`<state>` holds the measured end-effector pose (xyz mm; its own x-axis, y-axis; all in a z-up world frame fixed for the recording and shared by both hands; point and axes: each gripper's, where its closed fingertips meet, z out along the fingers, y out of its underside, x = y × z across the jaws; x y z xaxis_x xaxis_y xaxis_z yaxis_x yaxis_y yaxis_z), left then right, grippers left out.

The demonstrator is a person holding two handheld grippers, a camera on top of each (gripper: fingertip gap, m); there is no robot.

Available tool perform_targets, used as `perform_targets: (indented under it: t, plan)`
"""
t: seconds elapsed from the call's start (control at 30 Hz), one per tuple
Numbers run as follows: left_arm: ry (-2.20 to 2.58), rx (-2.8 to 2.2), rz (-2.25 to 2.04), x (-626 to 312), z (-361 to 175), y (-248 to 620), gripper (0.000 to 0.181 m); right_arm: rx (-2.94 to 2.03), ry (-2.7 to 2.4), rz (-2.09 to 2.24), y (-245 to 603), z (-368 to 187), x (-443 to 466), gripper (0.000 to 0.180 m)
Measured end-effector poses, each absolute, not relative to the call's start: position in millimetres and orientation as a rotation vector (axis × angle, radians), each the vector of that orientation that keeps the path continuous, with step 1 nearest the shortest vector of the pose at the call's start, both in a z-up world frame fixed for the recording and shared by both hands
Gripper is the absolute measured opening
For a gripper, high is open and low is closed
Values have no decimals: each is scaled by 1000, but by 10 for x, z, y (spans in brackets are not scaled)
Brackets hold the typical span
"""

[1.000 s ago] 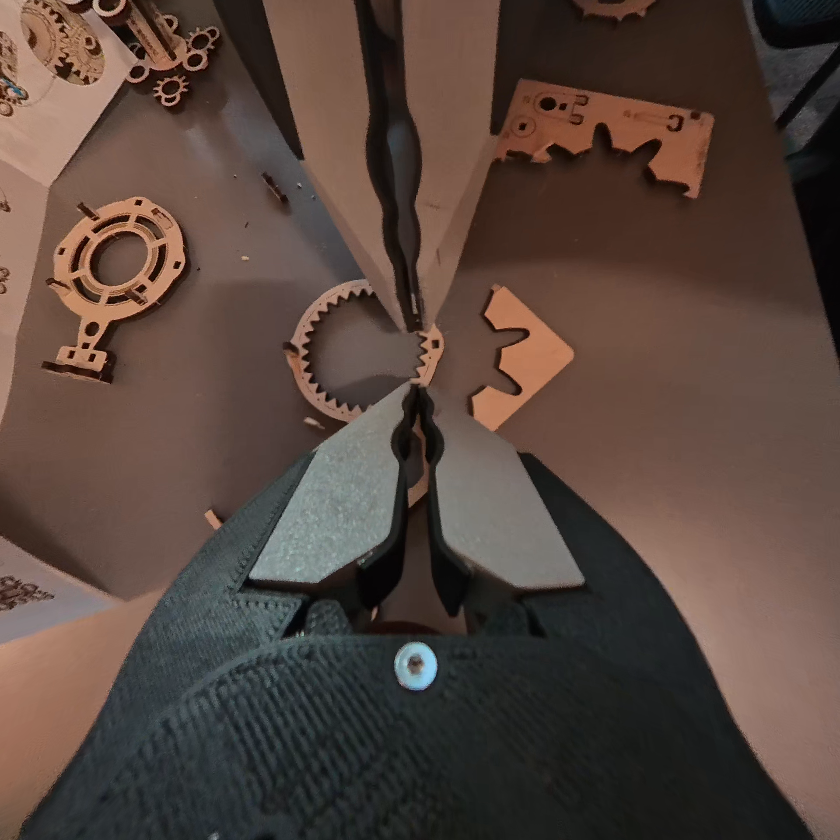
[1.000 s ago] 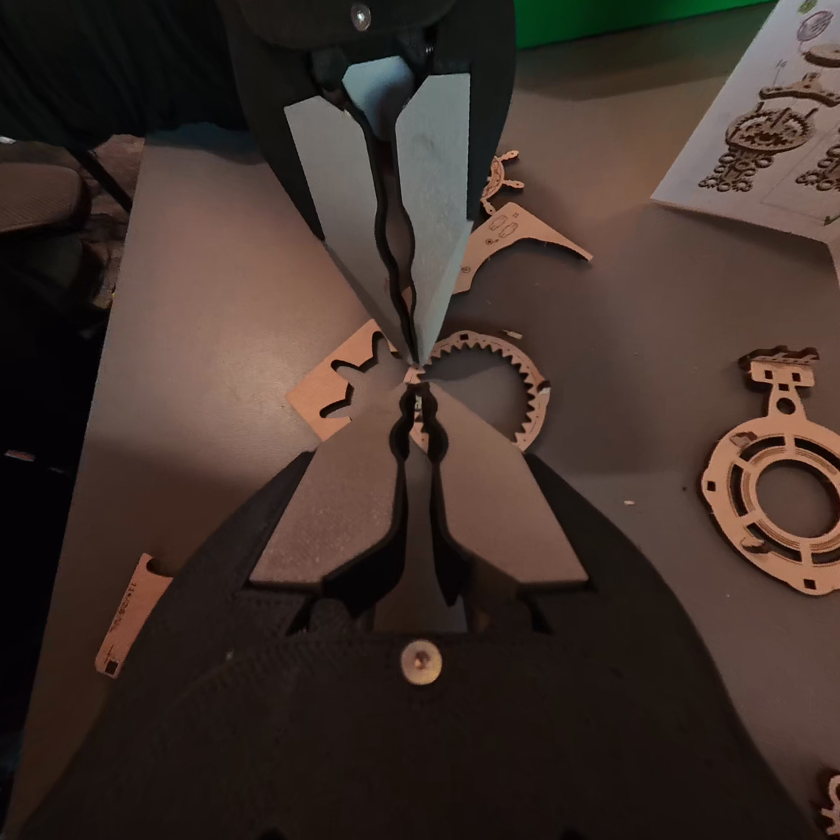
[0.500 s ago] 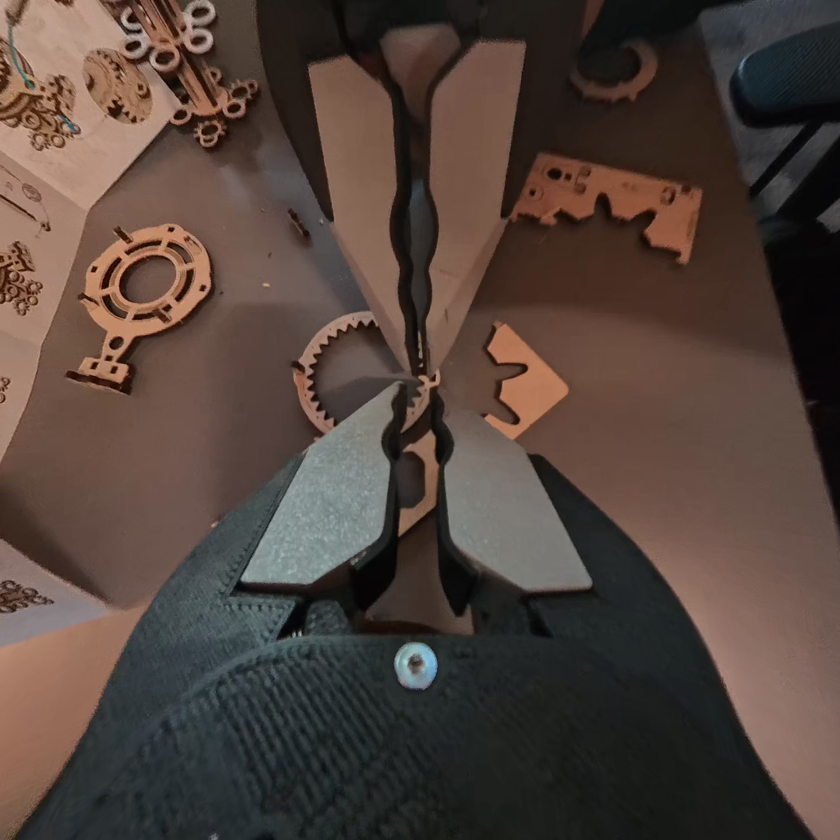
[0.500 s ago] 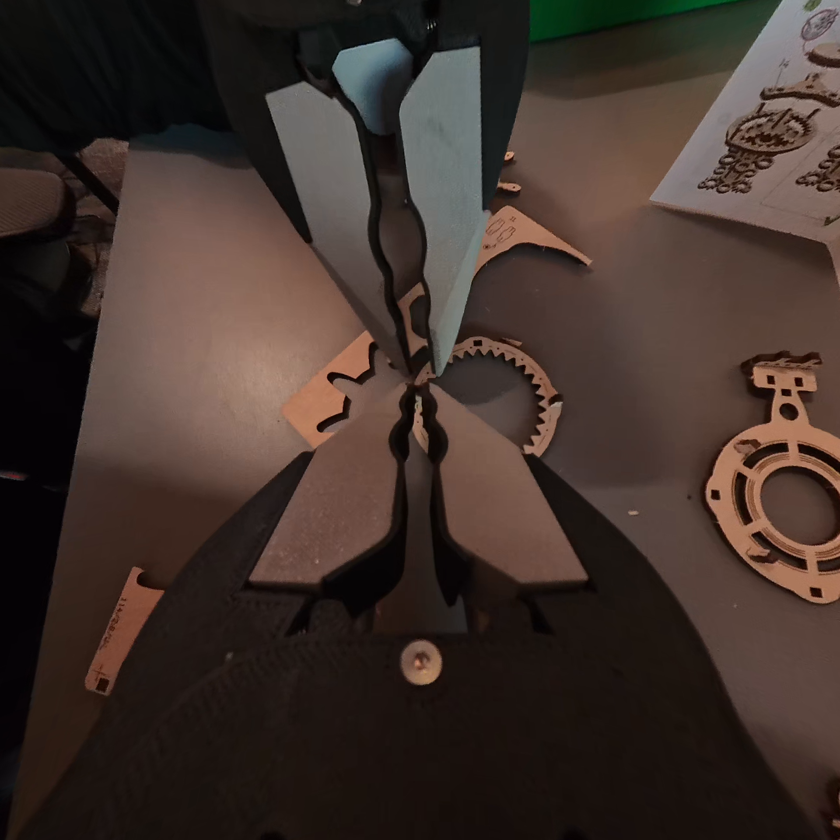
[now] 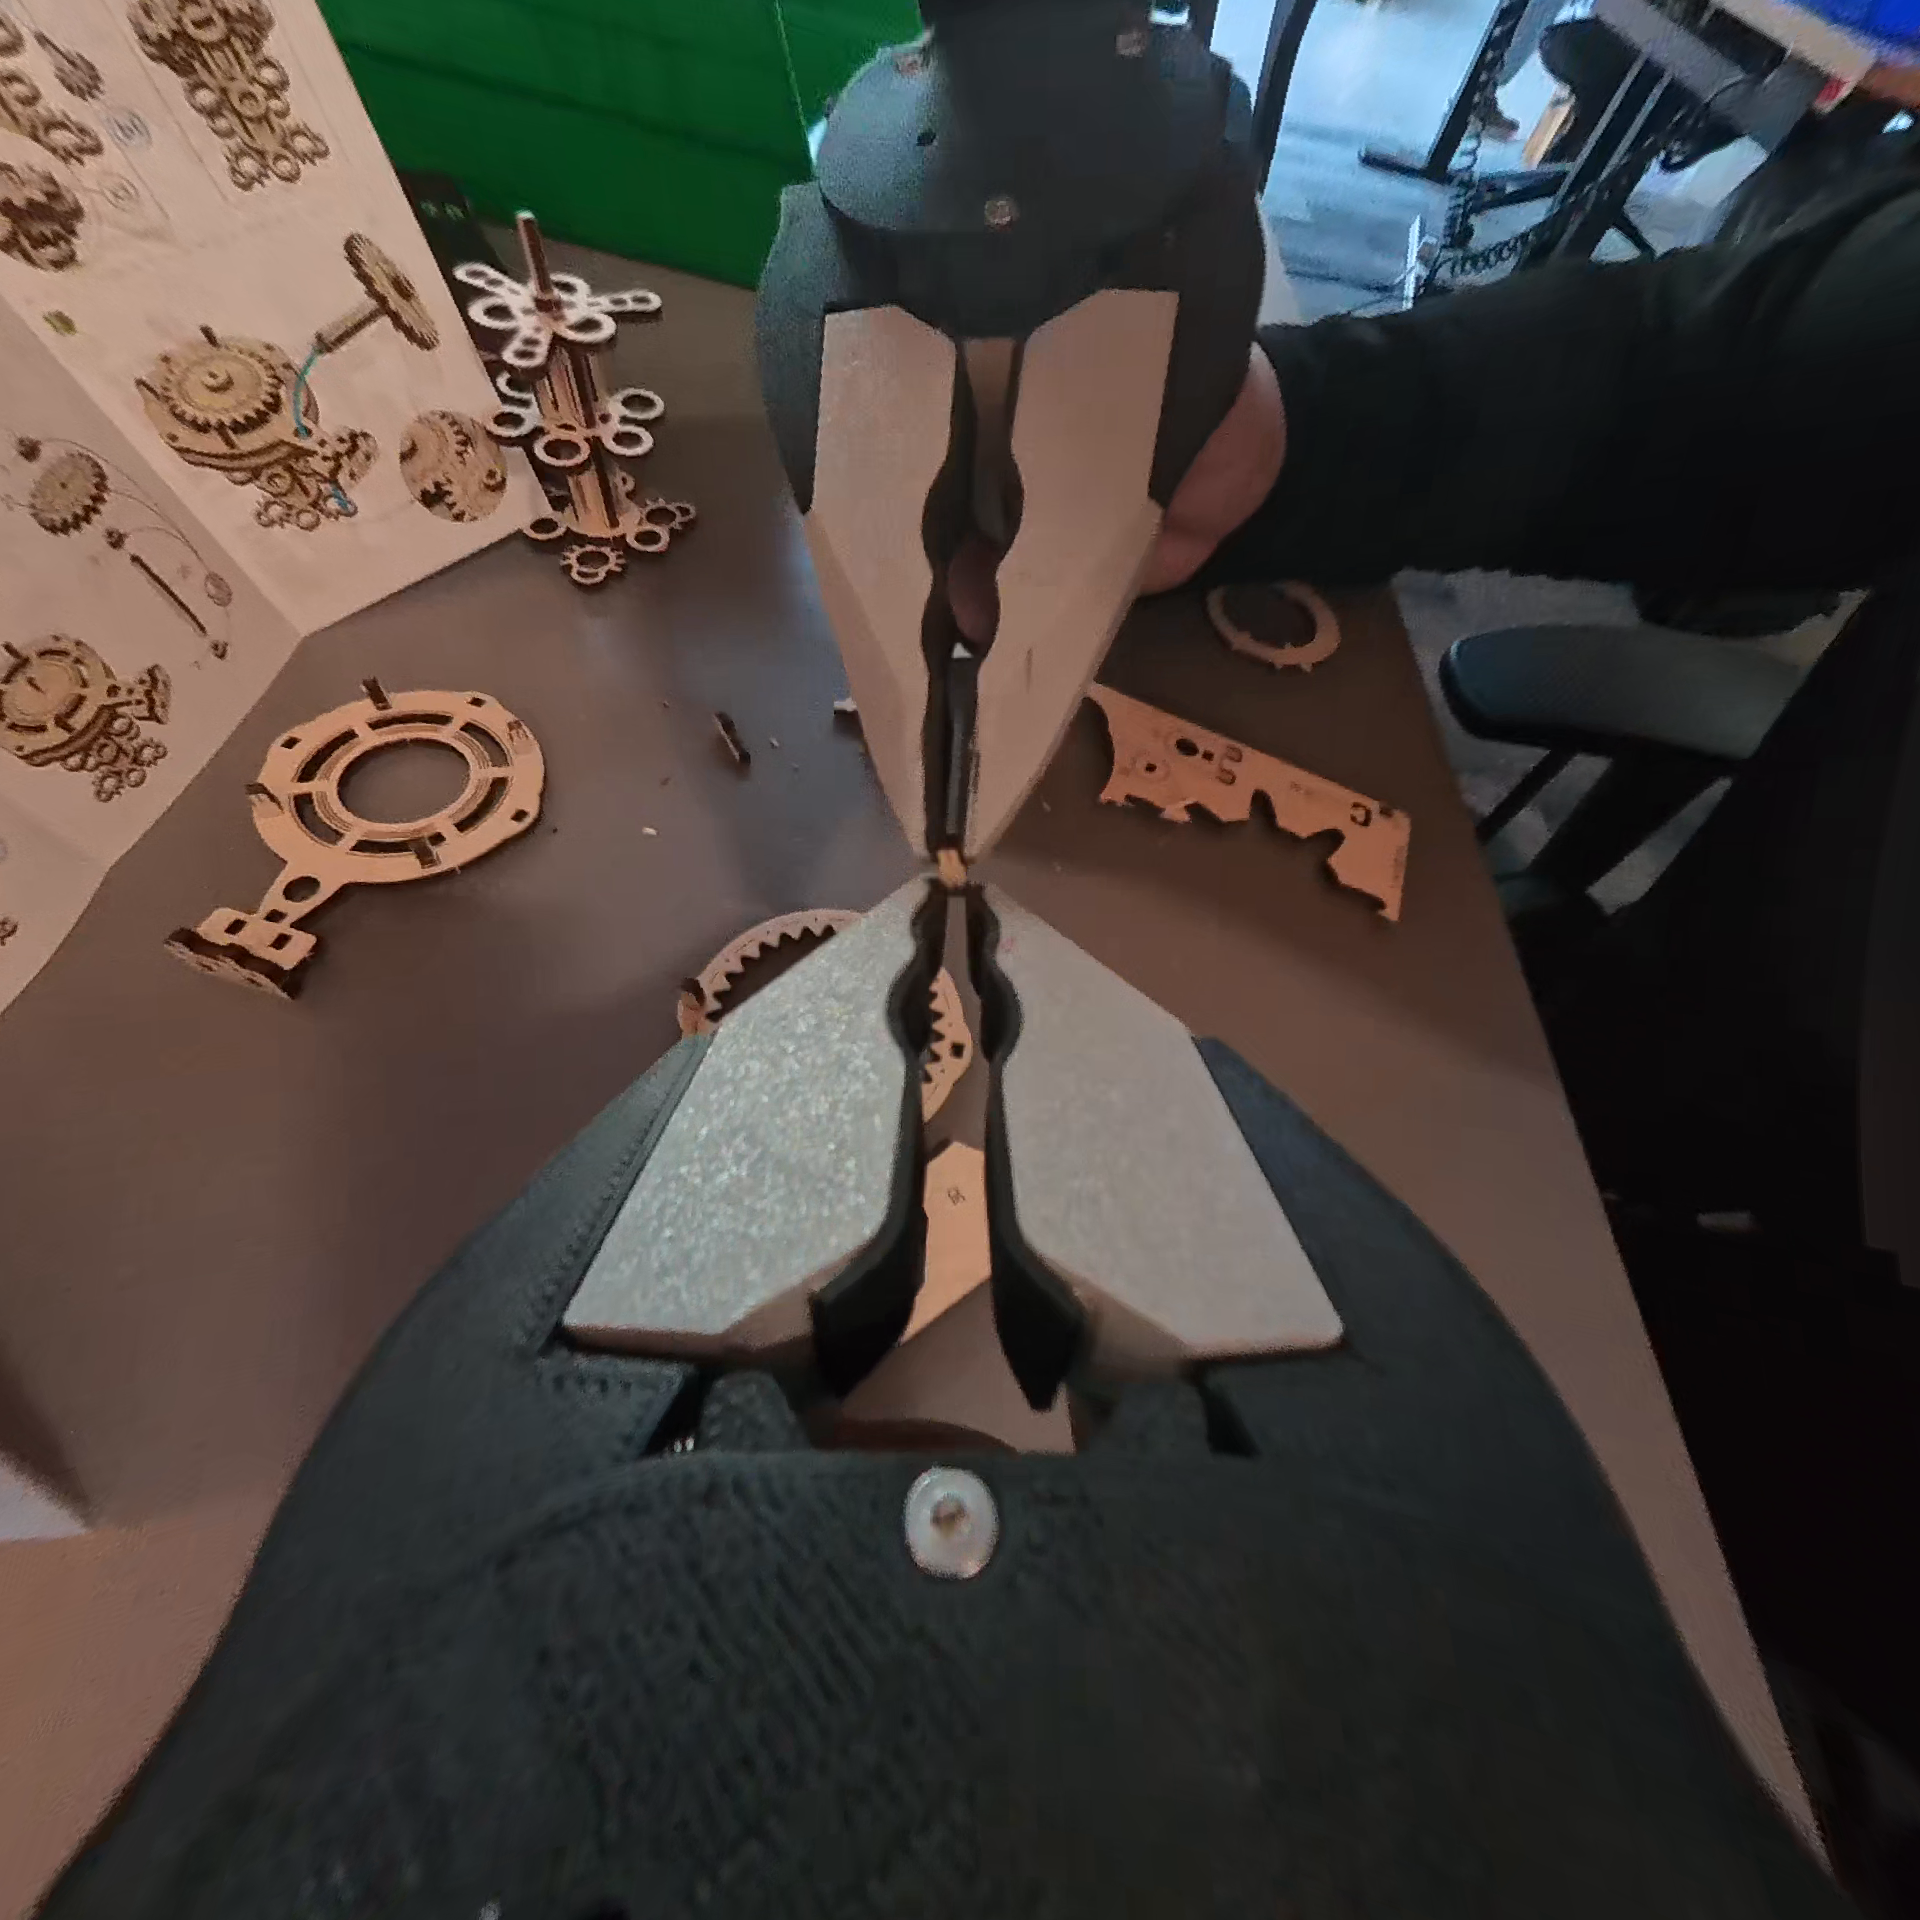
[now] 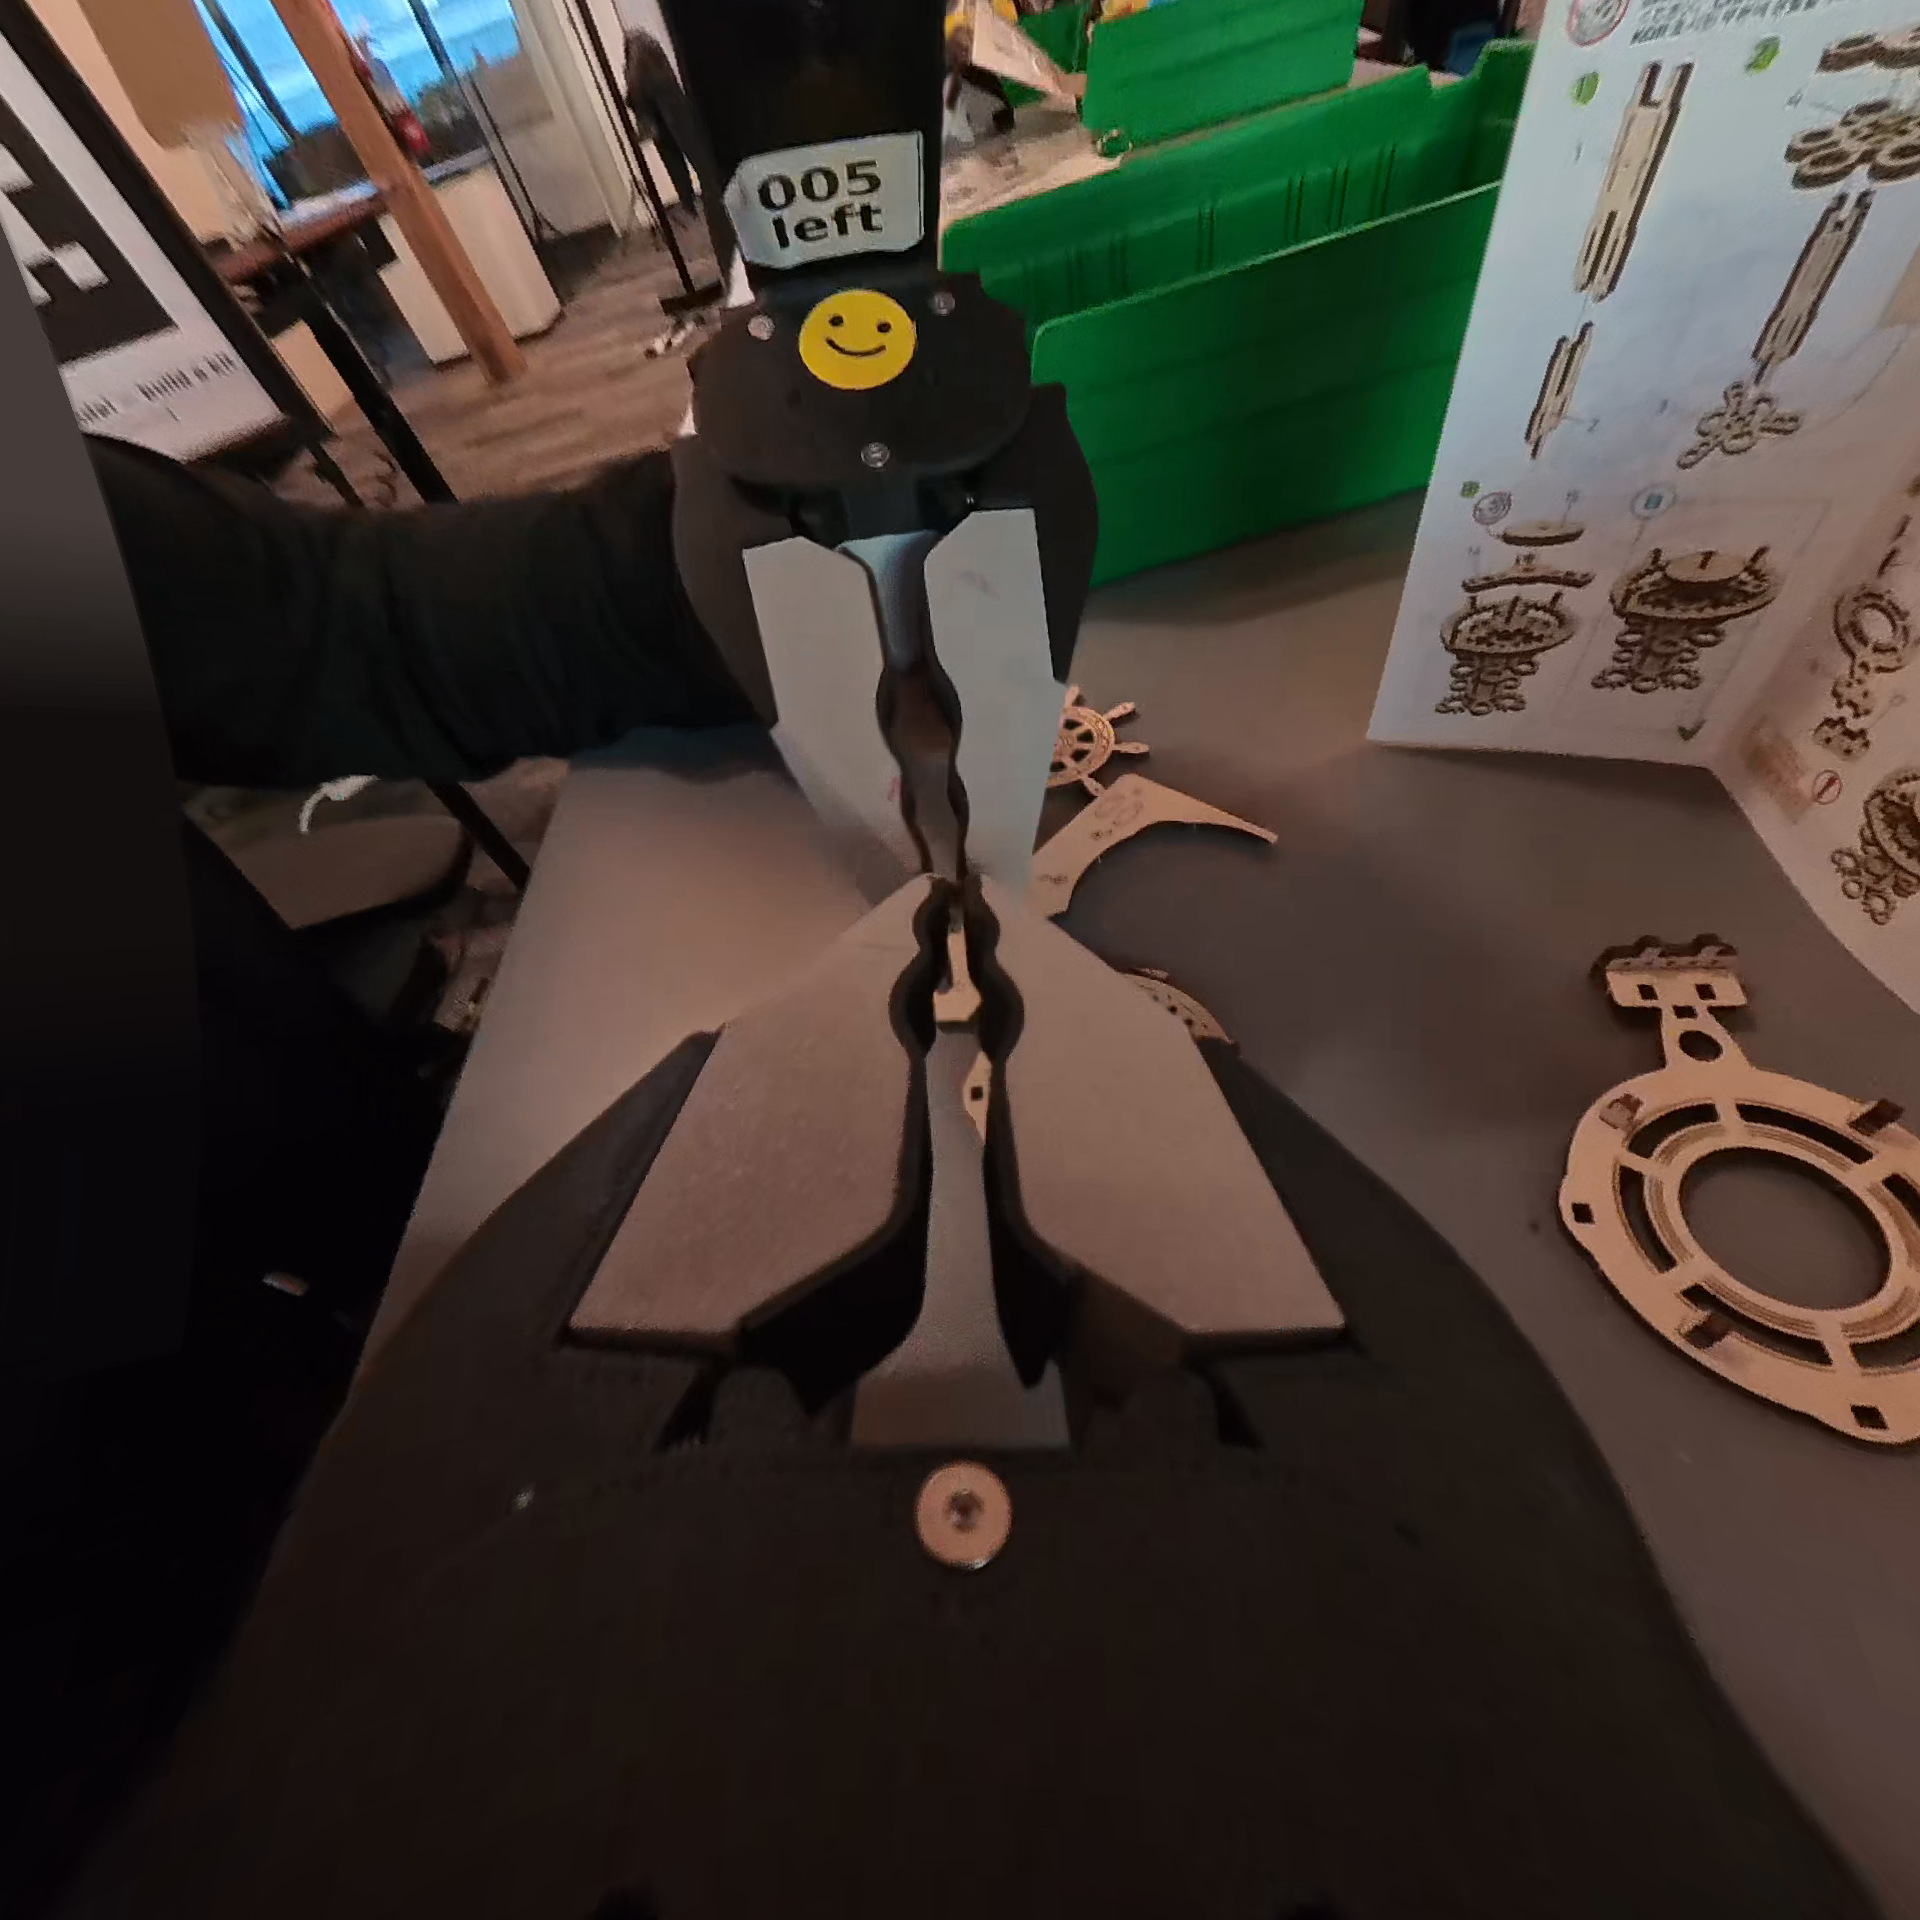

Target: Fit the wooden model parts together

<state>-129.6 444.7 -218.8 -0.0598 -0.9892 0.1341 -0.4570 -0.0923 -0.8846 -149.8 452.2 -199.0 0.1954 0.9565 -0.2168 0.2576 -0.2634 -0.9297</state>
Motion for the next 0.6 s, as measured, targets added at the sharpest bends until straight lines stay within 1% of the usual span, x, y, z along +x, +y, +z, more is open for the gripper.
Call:
perform_targets:
  t: [0.4,0.6]
  plan:
    - [1567,-1600,-1072,-1299,-2196,4470,0,-1698,-1163,1115,4522,-2013,-1478,0]
    - [1621,-1619,-970,-1320,-2311,4491,0,-1719,-1249,961,4531,-2133,-1471,0]
